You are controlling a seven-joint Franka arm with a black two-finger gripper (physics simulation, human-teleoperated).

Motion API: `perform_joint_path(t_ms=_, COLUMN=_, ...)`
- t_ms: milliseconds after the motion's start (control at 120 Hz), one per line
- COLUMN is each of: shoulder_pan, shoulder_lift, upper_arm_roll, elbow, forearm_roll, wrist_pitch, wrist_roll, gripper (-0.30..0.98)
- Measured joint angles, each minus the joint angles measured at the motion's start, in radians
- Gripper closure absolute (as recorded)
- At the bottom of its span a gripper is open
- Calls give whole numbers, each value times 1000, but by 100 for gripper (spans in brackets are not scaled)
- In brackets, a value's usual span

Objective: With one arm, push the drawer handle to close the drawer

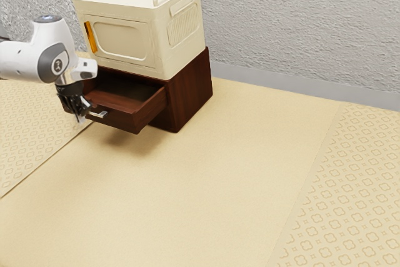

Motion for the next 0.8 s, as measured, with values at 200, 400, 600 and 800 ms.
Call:
perform_joint_path(t_ms=200, shoulder_pan=-2, shoulder_lift=39, upper_arm_roll=0, elbow=44, forearm_roll=-6, wrist_pitch=8, wrist_roll=48, gripper=78)
perform_joint_path(t_ms=400, shoulder_pan=-7, shoulder_lift=98, upper_arm_roll=0, elbow=111, forearm_roll=-10, wrist_pitch=13, wrist_roll=81, gripper=79)
perform_joint_path(t_ms=600, shoulder_pan=-27, shoulder_lift=157, upper_arm_roll=0, elbow=213, forearm_roll=-14, wrist_pitch=10, wrist_roll=105, gripper=79)
perform_joint_path(t_ms=800, shoulder_pan=-57, shoulder_lift=241, upper_arm_roll=0, elbow=325, forearm_roll=-21, wrist_pitch=-5, wrist_roll=118, gripper=79)
